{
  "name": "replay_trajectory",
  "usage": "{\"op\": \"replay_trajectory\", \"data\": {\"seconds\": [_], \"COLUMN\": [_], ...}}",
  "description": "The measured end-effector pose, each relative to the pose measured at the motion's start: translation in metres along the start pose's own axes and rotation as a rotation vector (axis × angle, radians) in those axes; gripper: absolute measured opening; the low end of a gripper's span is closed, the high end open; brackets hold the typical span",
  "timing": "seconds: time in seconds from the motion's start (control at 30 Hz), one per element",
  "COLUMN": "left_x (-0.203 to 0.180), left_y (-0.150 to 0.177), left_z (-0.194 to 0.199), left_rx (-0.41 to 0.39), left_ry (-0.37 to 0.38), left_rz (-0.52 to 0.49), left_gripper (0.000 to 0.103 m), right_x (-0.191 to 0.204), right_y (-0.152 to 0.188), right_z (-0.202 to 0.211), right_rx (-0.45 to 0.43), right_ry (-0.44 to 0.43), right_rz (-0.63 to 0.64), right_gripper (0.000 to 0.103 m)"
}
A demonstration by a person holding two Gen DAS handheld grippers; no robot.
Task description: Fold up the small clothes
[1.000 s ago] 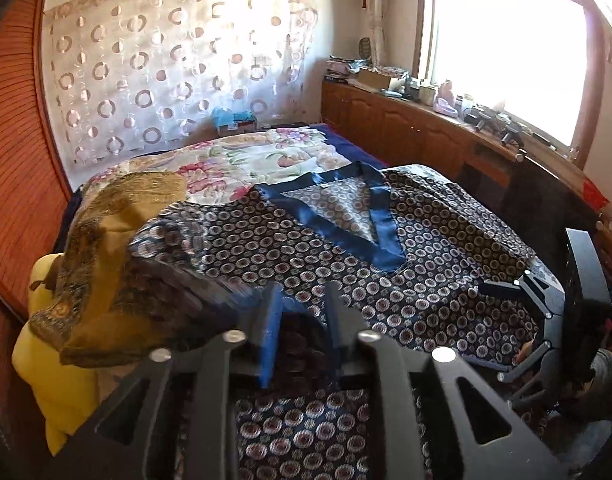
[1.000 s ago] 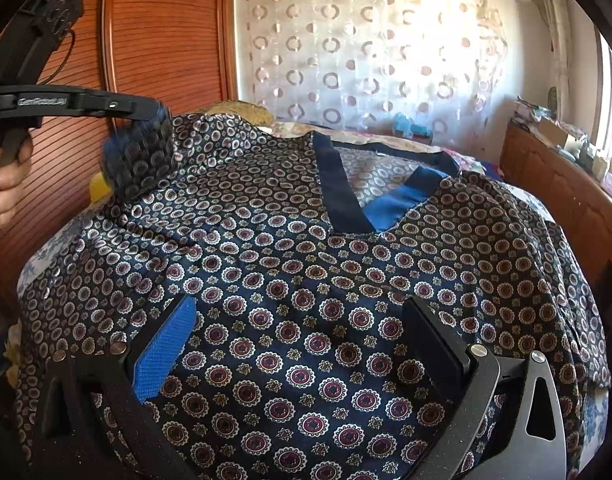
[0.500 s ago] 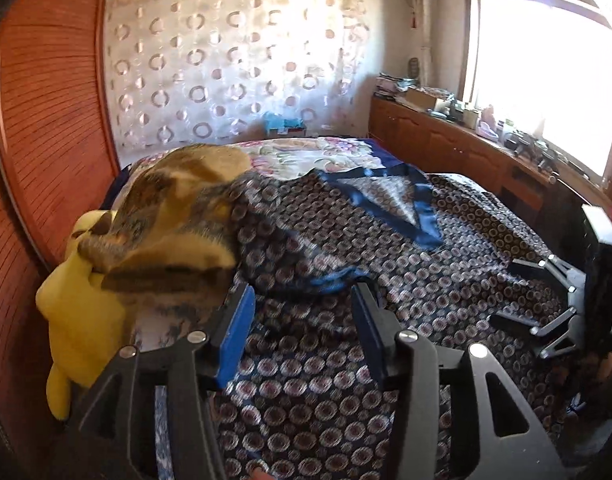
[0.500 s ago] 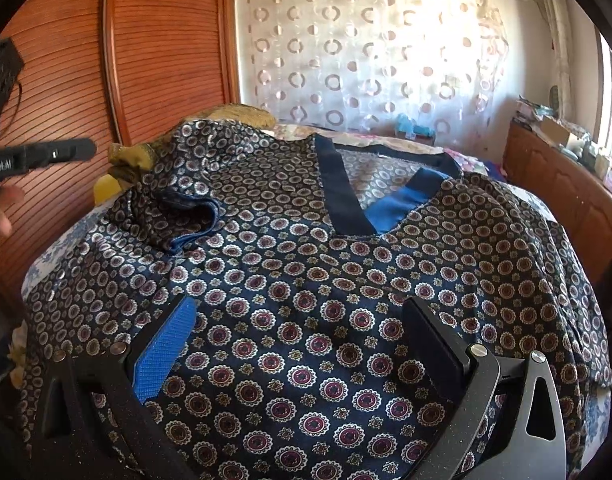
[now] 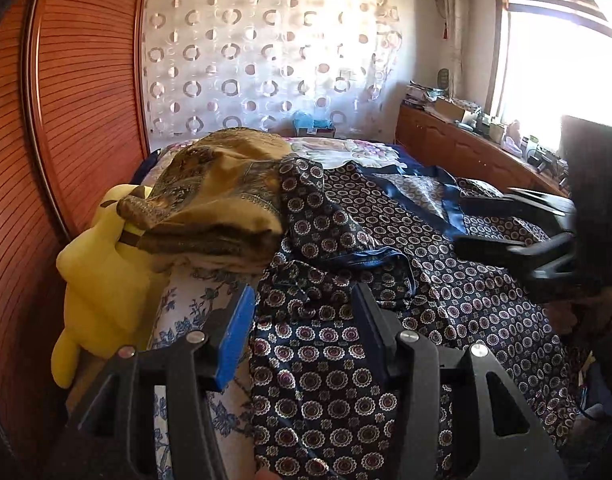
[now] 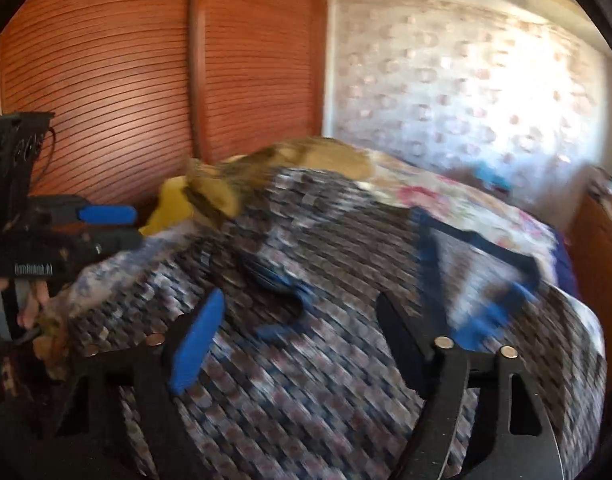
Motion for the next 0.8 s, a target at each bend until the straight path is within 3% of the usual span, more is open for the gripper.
{"op": "replay_trajectory", "data": {"seconds": [0.2,0.33,0.43,0.5,0.57,0.6,0.63,0.73,0.8], "left_x": [0.008,0.014,0.014,0.013,0.011,0.010,0.009,0.006,0.004], "left_y": [0.007,0.014,0.018,0.020,0.022,0.023,0.023,0.024,0.024], "left_z": [0.000,-0.002,-0.004,-0.005,-0.007,-0.007,-0.008,-0.009,-0.011], "left_rx": [0.002,0.012,0.019,0.022,0.026,0.027,0.028,0.030,0.032], "left_ry": [-0.004,-0.006,-0.002,0.004,0.008,0.010,0.014,0.018,0.020], "left_rz": [0.020,0.030,0.032,0.031,0.027,0.025,0.023,0.023,0.024], "left_gripper": [0.050,0.050,0.050,0.050,0.050,0.050,0.050,0.050,0.050], "right_x": [0.029,0.034,0.019,0.006,-0.006,-0.008,-0.011,-0.022,-0.038], "right_y": [-0.016,-0.013,-0.006,0.000,0.006,0.005,0.005,-0.001,-0.012], "right_z": [-0.071,-0.113,-0.136,-0.148,-0.155,-0.154,-0.153,-0.142,-0.125], "right_rx": [0.086,0.167,0.230,0.262,0.288,0.282,0.281,0.238,0.163], "right_ry": [-0.064,-0.059,-0.021,0.001,0.006,-0.001,-0.013,-0.025,-0.017], "right_rz": [0.072,0.108,0.097,0.074,0.053,0.046,0.034,-0.007,-0.079], "right_gripper": [0.071,0.055,0.053,0.045,0.028,0.023,0.007,0.003,0.003]}}
Point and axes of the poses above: each gripper's, at about its wrist camera, not at the fingertips, and z roughly against the way its jaws point, x to its left, y to its underside, the point moved 9 cm from there along -z, roughly the way its jaws point, and after that the axes turned 3 degrees about -y, right-handed, at the moved point
